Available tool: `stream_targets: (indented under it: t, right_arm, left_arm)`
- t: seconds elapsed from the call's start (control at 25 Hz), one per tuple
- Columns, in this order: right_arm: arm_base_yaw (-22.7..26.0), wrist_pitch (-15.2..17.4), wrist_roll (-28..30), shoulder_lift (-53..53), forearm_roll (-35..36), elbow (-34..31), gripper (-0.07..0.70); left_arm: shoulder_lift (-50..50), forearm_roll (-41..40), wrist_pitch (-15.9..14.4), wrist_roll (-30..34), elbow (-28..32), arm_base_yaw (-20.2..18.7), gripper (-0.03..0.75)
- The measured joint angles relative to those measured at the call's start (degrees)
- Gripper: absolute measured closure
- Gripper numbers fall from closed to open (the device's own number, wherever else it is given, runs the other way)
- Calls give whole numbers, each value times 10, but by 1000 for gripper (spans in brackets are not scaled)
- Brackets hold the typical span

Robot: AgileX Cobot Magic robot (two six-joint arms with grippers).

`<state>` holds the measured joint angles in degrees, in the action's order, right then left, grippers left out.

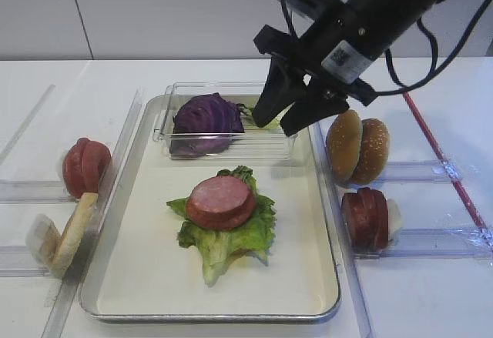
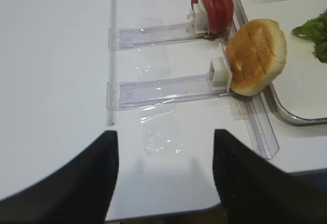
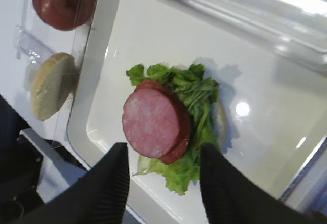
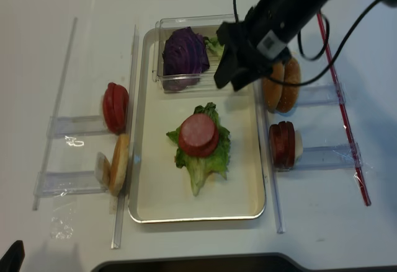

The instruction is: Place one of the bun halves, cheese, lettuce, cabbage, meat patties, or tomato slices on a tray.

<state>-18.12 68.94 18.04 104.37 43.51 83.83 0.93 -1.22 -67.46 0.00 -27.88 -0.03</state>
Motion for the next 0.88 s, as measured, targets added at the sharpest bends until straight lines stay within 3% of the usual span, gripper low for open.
stream_targets:
  t: [0.32, 0.88]
  right_arm:
    - [0, 11, -84, -11, -121, 92, 258]
    - [0, 21, -124, -74, -398, 100, 258]
  left_arm:
    - [0, 0, 0, 0, 0, 0, 299]
    - [0, 0, 0, 0, 0, 0, 299]
